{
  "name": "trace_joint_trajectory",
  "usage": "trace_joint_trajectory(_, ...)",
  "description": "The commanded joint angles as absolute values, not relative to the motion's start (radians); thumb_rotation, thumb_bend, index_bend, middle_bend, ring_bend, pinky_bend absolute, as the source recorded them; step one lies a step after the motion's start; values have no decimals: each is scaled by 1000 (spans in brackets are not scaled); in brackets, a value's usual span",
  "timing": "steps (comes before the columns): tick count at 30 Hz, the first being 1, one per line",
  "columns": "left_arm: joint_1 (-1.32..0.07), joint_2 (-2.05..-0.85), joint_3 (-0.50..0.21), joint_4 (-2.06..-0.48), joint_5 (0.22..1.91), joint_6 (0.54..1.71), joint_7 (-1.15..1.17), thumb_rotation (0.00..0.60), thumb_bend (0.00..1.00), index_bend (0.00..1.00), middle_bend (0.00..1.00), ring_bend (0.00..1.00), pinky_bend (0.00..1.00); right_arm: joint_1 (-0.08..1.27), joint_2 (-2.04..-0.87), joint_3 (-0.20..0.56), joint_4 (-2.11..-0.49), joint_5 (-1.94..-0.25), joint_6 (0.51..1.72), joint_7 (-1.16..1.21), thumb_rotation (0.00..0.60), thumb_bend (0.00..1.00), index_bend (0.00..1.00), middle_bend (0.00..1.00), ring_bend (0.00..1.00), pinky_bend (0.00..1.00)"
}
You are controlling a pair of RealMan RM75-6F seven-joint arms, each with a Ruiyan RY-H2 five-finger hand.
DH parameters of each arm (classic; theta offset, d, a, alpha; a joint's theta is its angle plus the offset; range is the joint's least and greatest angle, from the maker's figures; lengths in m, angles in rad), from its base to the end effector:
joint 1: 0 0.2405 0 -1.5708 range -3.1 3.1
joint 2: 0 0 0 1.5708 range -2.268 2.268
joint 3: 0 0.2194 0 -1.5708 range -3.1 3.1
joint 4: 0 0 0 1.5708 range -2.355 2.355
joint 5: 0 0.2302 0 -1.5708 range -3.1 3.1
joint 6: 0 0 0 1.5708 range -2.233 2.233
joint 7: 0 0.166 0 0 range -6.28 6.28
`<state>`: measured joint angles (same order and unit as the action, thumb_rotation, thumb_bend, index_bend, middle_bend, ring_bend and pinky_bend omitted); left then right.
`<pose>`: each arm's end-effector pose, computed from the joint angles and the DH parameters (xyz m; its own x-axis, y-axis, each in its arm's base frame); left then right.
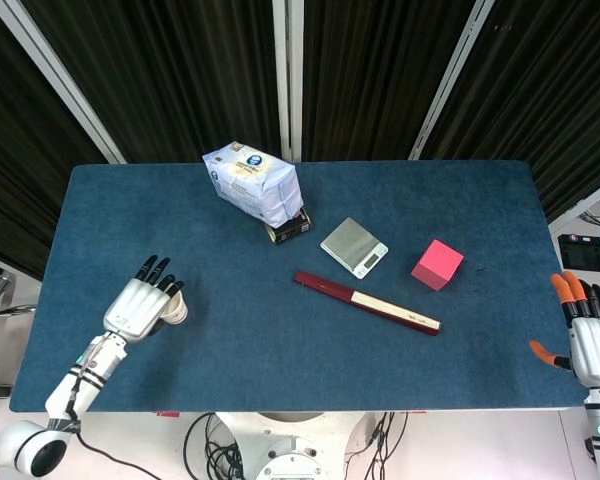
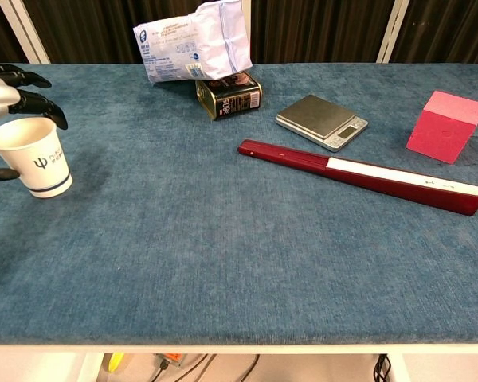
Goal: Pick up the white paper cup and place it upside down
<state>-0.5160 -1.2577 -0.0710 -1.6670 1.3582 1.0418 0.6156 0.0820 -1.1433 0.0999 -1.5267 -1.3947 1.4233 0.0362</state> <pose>-0.1832 0.2903 0.0182 0.7790 0.0987 0.6192 0.5940 -0.4323 -0.6784 -0.3174 -0.2128 0.1335 0.3999 -0.0061 0.9165 -0.9111 0.1059 0.3983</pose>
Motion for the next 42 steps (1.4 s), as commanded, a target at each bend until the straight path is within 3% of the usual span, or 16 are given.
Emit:
trace_joint_trajectory(1,-519,-1262,-68,-1678,1337,1052,653,600,235,279,287,0,9,83,-1144,101,-1526,-1390,1417,37,600,101,0,0,0,0)
trace_joint_trajectory(6,-524,-1268,-68,-1685,1312,1064,691,600,237,338,361,0,9,84,-1142,101,-1527,-1384,1410,36,600,122,0,0,0,0)
trace_joint_trajectory(13,-530,-1277,-77,-1686,1379,1104,584,600,237,350,376,3,12,83,-1139,103,-1525,-1380,1409,42,600,125,0,0,0,0)
trace_joint_trajectory(20,-525,-1392,-144,-1572,1449,1207,144,600,267,365,408,53,39,89,-1139,110,-1522,-1380,1401,74,600,138,0,0,0,0)
trace_joint_trajectory(29,-526,-1576,-157,-1341,1457,1224,-378,600,264,386,432,120,113,96,-1139,120,-1516,-1385,1406,87,600,141,0,0,0,0)
trace_joint_trajectory(42,-539,-1672,-130,-1169,1472,1206,-457,600,259,384,432,118,98,94,-1137,122,-1521,-1388,1419,78,600,146,0,0,0,0)
